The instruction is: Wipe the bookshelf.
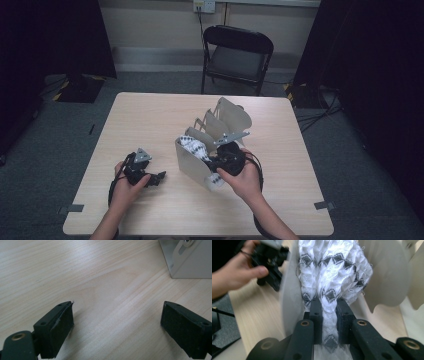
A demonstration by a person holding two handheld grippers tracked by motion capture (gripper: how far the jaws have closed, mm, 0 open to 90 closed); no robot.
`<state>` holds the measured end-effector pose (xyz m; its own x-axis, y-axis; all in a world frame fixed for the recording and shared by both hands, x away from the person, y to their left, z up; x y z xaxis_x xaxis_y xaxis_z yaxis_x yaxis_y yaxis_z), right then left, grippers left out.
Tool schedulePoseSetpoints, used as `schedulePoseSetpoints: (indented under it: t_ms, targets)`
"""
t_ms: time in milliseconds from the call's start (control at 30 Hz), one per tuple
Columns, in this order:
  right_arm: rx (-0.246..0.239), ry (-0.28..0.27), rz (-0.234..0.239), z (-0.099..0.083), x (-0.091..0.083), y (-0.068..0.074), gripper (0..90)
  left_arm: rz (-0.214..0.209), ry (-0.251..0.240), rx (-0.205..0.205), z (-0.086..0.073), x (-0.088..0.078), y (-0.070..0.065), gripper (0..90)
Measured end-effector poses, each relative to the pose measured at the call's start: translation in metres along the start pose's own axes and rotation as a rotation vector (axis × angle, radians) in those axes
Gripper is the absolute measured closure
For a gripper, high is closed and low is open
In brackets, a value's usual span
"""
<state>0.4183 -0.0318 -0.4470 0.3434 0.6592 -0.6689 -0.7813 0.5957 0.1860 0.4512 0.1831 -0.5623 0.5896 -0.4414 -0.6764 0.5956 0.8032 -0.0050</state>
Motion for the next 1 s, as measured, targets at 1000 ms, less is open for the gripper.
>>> schedulePoseSetpoints:
  t_ms: [1000]
  targets:
    - [-0.014,0.125,-0.026,-0.088,0.040,-0.019,78.1,0.001,0.003,0.004,0.000,0.000,0.000,11.0]
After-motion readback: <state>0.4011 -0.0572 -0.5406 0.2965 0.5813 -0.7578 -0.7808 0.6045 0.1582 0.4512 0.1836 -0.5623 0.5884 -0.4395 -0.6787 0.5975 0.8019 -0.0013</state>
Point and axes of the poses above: each handheld gripper's, and its own axes: x roughly forward along the jaws, z roughly out of its top, y roughly to its left, the point moved 9 cm from there along x, roughly forward along the jaws
